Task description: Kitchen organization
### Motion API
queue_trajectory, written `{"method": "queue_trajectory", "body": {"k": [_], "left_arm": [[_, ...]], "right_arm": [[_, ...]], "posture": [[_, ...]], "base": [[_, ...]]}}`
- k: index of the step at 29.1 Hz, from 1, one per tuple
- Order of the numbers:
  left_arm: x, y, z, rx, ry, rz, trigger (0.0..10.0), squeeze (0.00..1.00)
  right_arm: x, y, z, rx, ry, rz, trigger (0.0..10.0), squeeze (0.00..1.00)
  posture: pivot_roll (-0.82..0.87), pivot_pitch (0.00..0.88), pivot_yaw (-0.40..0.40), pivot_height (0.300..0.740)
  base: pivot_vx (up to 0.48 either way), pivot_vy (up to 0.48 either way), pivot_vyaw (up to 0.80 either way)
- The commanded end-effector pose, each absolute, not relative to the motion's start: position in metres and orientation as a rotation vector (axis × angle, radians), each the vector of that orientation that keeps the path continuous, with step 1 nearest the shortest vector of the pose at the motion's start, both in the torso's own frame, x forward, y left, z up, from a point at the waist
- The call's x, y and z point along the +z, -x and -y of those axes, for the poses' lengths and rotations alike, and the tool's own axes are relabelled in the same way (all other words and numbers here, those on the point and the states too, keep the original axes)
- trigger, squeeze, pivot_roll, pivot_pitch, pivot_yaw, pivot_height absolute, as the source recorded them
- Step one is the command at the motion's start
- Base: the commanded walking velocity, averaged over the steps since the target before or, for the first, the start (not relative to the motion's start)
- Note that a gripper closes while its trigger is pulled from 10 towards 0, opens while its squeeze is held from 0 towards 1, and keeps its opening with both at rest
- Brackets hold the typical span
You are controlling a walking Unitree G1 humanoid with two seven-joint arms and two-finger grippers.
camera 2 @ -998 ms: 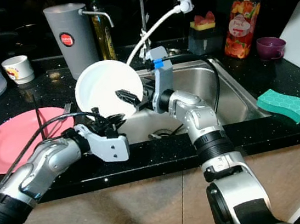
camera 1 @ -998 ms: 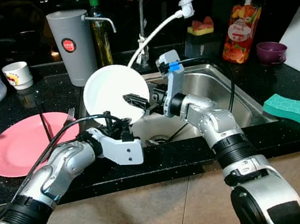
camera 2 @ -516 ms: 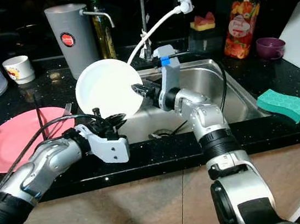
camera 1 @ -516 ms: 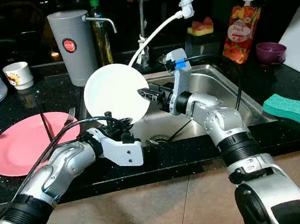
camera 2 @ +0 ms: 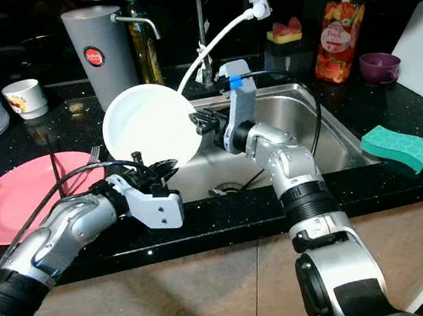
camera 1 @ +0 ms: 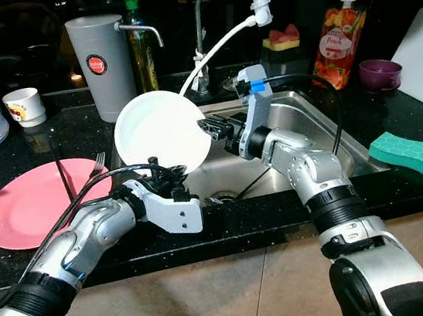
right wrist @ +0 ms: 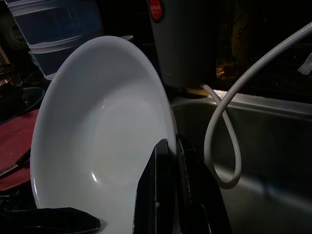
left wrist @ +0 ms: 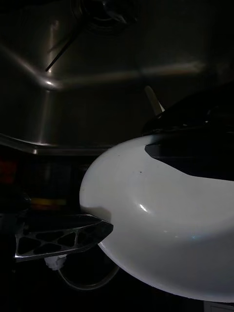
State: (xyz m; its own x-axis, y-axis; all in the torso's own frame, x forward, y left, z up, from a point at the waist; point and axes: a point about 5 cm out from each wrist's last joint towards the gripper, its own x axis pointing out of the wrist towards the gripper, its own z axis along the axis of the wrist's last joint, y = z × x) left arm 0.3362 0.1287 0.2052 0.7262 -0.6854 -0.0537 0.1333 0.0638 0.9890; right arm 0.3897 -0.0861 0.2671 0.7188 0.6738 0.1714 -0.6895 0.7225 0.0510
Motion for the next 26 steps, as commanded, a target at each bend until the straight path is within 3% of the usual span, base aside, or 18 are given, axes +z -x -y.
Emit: {"method": "queue_trajectory", "body": {"k": [1,2,3,8,16,17,20,22,26], "left_arm": [[0.213,-0.335,-0.121,-0.673,-1.348,0.562,10.0,0.0],[0.214,-0.335,-0.12,-0.67,-1.332,0.564,10.0,0.0],[0.216,-0.335,-0.12,-0.661,-1.308,0.565,10.0,1.0],[0.223,-0.336,-0.12,-0.637,-1.22,0.569,10.0,1.0],[0.234,-0.336,-0.12,-0.561,-1.227,0.656,10.0,1.0],[0.24,-0.336,-0.12,-0.53,-1.184,0.681,10.0,0.0],[0.252,-0.335,-0.121,-0.475,-1.094,0.726,10.0,0.0],[0.273,-0.329,-0.122,-0.389,-0.933,0.8,10.0,0.0],[0.287,-0.322,-0.123,-0.329,-0.785,0.847,10.0,0.0]], "right_arm": [[0.267,-0.387,0.078,0.801,-0.097,0.134,0.0,0.0],[0.267,-0.388,0.078,0.799,-0.099,0.135,0.0,0.0],[0.267,-0.388,0.078,0.796,-0.103,0.137,0.0,0.0],[0.27,-0.389,0.081,0.783,-0.129,0.145,0.0,0.0],[0.272,-0.391,0.084,0.761,-0.15,0.15,0.0,0.0],[0.272,-0.393,0.085,0.741,-0.154,0.151,0.0,0.0],[0.272,-0.395,0.089,0.698,-0.156,0.152,0.0,0.0],[0.272,-0.403,0.102,0.549,-0.165,0.158,0.0,0.0],[0.272,-0.41,0.119,0.366,-0.109,0.18,0.0,0.0]], "posture": [[0.1,0.006,0.011,0.74],[0.1,0.006,0.011,0.74],[0.1,0.007,0.012,0.74],[0.1,0.006,0.013,0.74],[0.1,0.008,0.013,0.74],[0.1,0.008,0.013,0.74],[0.1,0.008,0.013,0.74],[0.1,0.01,0.011,0.74],[0.1,0.009,0.011,0.74]], "base": [[0.0,0.0,0.0],[0.0,0.0,0.0],[0.0,0.0,0.0],[0.0,0.0,0.0],[0.0,0.0,0.0],[0.0,0.0,0.0],[0.0,0.0,0.0],[0.0,0.0,0.0],[0.0,0.0,0.0]]}}
